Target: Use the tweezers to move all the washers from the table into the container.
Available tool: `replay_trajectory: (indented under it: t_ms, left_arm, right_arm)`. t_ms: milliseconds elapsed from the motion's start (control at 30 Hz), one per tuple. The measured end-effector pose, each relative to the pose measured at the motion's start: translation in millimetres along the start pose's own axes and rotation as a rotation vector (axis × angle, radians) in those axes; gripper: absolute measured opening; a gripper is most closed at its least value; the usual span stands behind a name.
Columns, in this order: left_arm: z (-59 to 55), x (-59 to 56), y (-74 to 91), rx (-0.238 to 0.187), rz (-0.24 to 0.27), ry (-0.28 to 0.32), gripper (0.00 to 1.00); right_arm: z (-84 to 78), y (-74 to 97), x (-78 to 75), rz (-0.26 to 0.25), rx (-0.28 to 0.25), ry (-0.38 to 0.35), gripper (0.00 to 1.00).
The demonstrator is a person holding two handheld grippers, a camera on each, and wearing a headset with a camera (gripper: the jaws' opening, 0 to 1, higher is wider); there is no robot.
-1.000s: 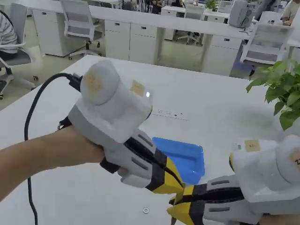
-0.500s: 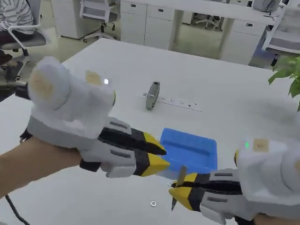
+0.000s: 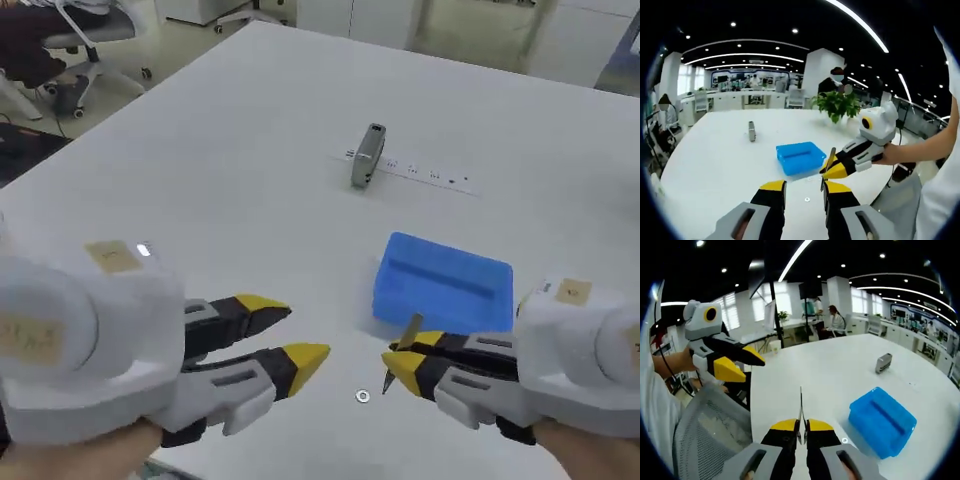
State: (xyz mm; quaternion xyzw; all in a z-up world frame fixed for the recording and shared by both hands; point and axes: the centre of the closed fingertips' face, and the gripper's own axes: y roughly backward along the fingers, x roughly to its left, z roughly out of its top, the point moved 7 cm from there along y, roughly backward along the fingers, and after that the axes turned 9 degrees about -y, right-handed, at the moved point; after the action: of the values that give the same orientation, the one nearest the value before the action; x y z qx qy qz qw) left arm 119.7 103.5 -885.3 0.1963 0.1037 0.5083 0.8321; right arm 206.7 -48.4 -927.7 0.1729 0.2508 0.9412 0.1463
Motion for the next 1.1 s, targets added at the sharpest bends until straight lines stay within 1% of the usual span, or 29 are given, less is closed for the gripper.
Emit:
replay_trajectory:
  t_ms: [33, 67, 100, 133, 233, 333, 367, 433, 467, 500, 533, 567, 633, 700, 733, 767, 800, 833, 867, 900, 1000, 1033, 1067, 1100]
  left_arm:
    - [-5.5, 2.1, -0.3, 0.020, 0.039, -0.032, 0.34]
    - [-6.8, 1.9, -0.5, 0.025, 0.041, -0.040, 0.36]
    - [-11.5, 0.6, -1.9, 0.041, 0.032, -0.042, 0.35]
    - [-16.6, 0.9, -4.3, 0.049, 0.024, -0.032, 0.34]
    - [-27.7, 1.5, -8.8, 0.071, 0.037, -0.037, 0.39]
    - [-35.8, 3.0, -11.3, 0.083, 0.085, -0.081, 0.45]
    - [-39.0, 4.0, -12.5, 0.084, 0.112, -0.094, 0.49]
    - [-44.4, 4.1, -14.8, 0.089, 0.136, -0.084, 0.55]
    - [-45.6, 3.5, -15.2, 0.089, 0.138, -0.085, 0.58]
    - [-45.8, 4.1, -15.2, 0.092, 0.156, -0.101, 0.59]
    - [-45.0, 6.0, -14.4, 0.097, 0.178, -0.132, 0.60]
    - [-44.3, 6.4, -14.6, 0.093, 0.187, -0.145, 0.60]
    - [-45.1, 6.6, -16.2, 0.084, 0.199, -0.131, 0.63]
    - [-47.4, 7.5, -16.9, 0.098, 0.215, -0.135, 0.67]
    - [-50.5, 8.0, -17.8, 0.124, 0.220, -0.146, 0.68]
    - [-54.7, 7.1, -19.1, 0.158, 0.209, -0.141, 0.71]
    - [-59.4, 4.2, -21.2, 0.205, 0.192, -0.142, 0.74]
    - [-59.5, 3.7, -22.7, 0.206, 0.199, -0.164, 0.76]
    - [-59.3, 2.1, -24.4, 0.208, 0.203, -0.199, 0.78]
    - [-59.5, 1.2, -24.8, 0.210, 0.206, -0.206, 0.79]
    - [-61.8, 0.6, -26.1, 0.225, 0.205, -0.202, 0.84]
    - [-61.6, 1.1, -25.7, 0.222, 0.210, -0.203, 0.85]
    - [-61.4, 1.5, -25.7, 0.220, 0.212, -0.200, 0.85]
    - [-61.2, 1.9, -25.6, 0.217, 0.216, -0.195, 0.86]
  right_arm:
    - [-1.3, -1.4, -1.5, -0.008, -0.005, -0.004, 0.02]
    - [-2.2, -3.4, -3.4, -0.012, -0.011, -0.009, 0.03]
    - [-2.8, -4.5, -4.2, -0.014, -0.013, -0.015, 0.03]
    - [-4.6, -7.1, -5.9, -0.022, -0.013, -0.022, 0.03]
    - [-8.6, -12.4, -7.9, -0.040, -0.019, -0.016, 0.03]
    - [-10.9, -17.1, -10.5, -0.054, -0.039, -0.016, 0.03]
    - [-12.3, -19.6, -11.4, -0.053, -0.044, -0.026, 0.03]
    - [-15.2, -24.5, -12.2, -0.047, -0.044, -0.042, 0.03]
    - [-16.2, -26.3, -12.5, -0.049, -0.043, -0.043, 0.03]
    - [-18.1, -28.5, -12.9, -0.054, -0.043, -0.040, 0.03]
    - [-18.9, -30.3, -13.5, -0.057, -0.043, -0.038, 0.03]
    - [-19.8, -31.6, -14.0, -0.059, -0.043, -0.037, 0.03]
    - [-21.5, -36.0, -15.9, -0.063, -0.036, -0.036, 0.03]
    - [-22.1, -37.4, -16.5, -0.069, -0.032, -0.034, 0.03]
    - [-23.1, -38.5, -17.9, -0.079, -0.029, -0.030, 0.03]
    - [-24.3, -39.0, -18.9, -0.081, -0.023, -0.029, 0.03]
    - [-26.3, -39.8, -20.4, -0.081, -0.014, -0.037, 0.03]
    - [-27.9, -39.6, -21.2, -0.081, -0.011, -0.043, 0.03]
    - [-29.0, -39.4, -21.7, -0.082, -0.012, -0.047, 0.04]
    - [-30.2, -39.0, -22.8, -0.086, -0.017, -0.055, 0.04]
    - [-30.8, -40.4, -22.2, -0.078, -0.023, -0.077, 0.04]
    - [-31.8, -41.7, -21.8, -0.073, -0.019, -0.085, 0.04]
    - [-31.3, -41.8, -21.1, -0.071, -0.026, -0.085, 0.04]
    - [-30.8, -41.5, -20.8, -0.075, -0.027, -0.080, 0.04]
